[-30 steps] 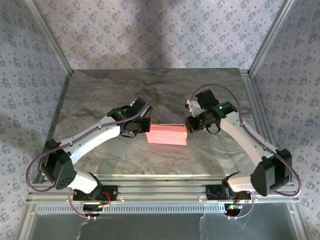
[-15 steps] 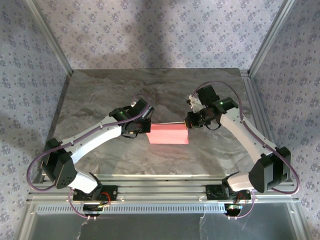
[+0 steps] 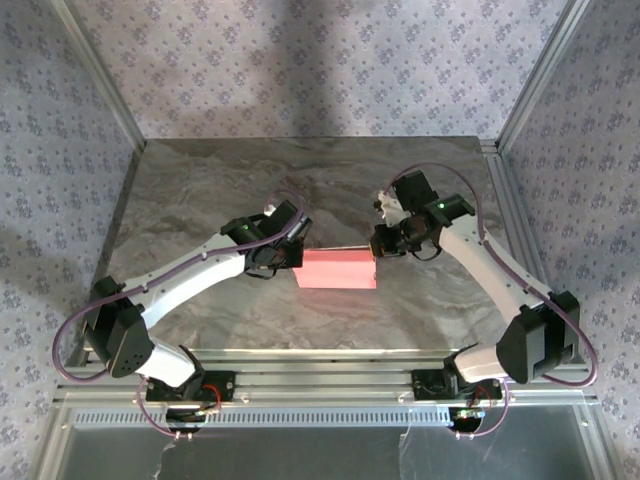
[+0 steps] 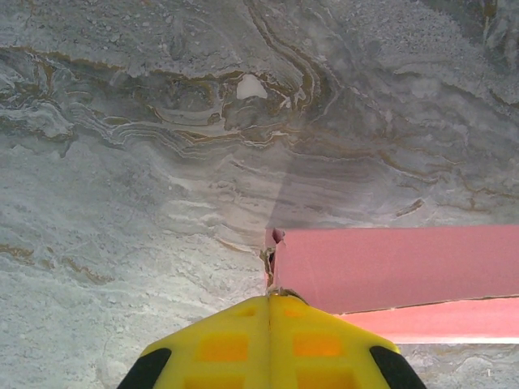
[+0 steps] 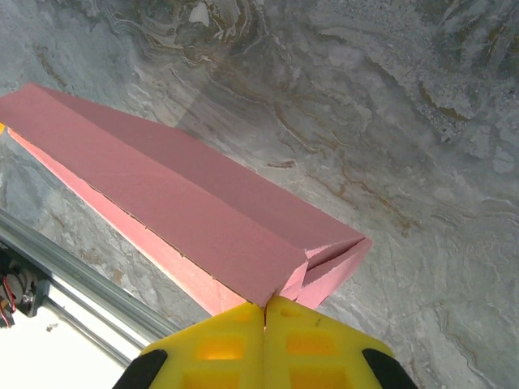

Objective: Fold the paper box

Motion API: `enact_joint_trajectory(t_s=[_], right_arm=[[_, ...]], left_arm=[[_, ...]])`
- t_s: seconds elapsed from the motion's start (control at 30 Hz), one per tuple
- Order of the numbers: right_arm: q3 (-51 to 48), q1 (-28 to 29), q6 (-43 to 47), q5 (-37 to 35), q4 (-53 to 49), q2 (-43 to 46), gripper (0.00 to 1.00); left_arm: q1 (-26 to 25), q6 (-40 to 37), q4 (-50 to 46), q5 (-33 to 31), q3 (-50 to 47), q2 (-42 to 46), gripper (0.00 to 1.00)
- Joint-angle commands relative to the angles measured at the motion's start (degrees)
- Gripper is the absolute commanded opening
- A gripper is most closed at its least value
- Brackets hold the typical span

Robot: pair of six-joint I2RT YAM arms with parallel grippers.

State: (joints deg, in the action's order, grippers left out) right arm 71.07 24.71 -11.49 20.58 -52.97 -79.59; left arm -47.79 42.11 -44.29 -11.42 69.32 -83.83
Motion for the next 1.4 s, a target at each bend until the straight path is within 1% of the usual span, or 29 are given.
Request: enact_joint_trajectory(t_s=[0.0,0.03,0.17,0.3,0.4,0.43,0.5,0.6,0.63,0.7,0.77,0.83,0.93,0.97,1.03,1.1,1.17,1.27,1.37], right_arm=[[-1.7,0.6,2.1,2.7,1.4,1.8,0.00],[-2.1,0.6,3.2,2.4,1.4,2.1,0.00],[-5.4,0.6,6.9,2.0,2.7,4.5,0.00],[-7.9,0.6,8.0,1.4,3.9,6.2,0.00],[-9.4,0.6,8.1,1.2,4.7,7.0,0.00],[-9.7,0.7,8.1,1.3,5.0,7.2,0.00],[-10.1,0.8,8.0,1.3,5.6,7.8,0.00],[-10.9,1.0,8.2,1.5,6.5,8.7,0.00],[-11.1,1.0,8.2,1.4,6.6,8.9,0.00],[-11.3,1.0,8.4,1.6,6.7,9.0,0.00],[-11.5,1.0,8.3,1.4,6.7,9.0,0.00],[-11.5,1.0,8.4,1.4,6.9,8.9,0.00],[-11.7,1.1,8.3,1.4,7.2,8.9,0.00],[-11.7,1.1,8.3,1.4,7.2,8.9,0.00],[-11.7,1.1,8.3,1.3,7.2,9.0,0.00],[-11.7,1.1,8.3,1.3,7.3,8.9,0.00],[-11.7,1.1,8.4,1.4,7.3,8.9,0.00],[-11.6,1.1,8.4,1.5,7.4,8.8,0.00],[-11.5,1.1,8.4,1.5,7.5,8.7,0.00]], left_arm=[[-1.4,0.8,-0.5,2.1,2.5,-0.8,0.08],[-1.4,0.9,-0.8,1.9,2.7,-0.4,0.11],[-1.5,2.7,-1.1,1.4,2.4,1.9,0.18],[-1.5,6.3,-1.0,1.3,1.7,4.3,0.24],[-1.5,11.4,-2.3,0.7,1.9,6.2,0.32],[-1.5,13.8,-3.6,0.0,2.4,6.6,0.33],[-1.5,18.2,-5.5,-0.8,3.6,7.6,0.31],[-1.5,28.8,-6.3,-1.7,4.2,9.3,0.32],[-1.3,34.7,-8.0,-1.8,4.8,9.3,0.35],[-1.1,43.7,-9.0,0.7,5.6,8.5,0.37],[-1.3,55.0,-9.4,4.3,5.9,7.7,0.41],[-2.3,62.2,-6.1,5.3,4.7,7.7,0.47],[-3.1,71.5,-1.8,6.1,3.6,6.4,0.49],[-3.2,73.3,-1.1,6.0,3.8,5.4,0.50],[-3.1,75.9,0.0,5.4,4.3,3.2,0.56],[-3.2,77.4,2.6,6.4,4.2,1.2,0.57],[-3.7,78.2,2.1,8.5,5.5,-1.3,0.58],[-4.8,80.1,2.1,9.2,5.5,-2.9,0.60],[-4.8,81.4,3.1,9.6,4.9,-3.8,0.61]])
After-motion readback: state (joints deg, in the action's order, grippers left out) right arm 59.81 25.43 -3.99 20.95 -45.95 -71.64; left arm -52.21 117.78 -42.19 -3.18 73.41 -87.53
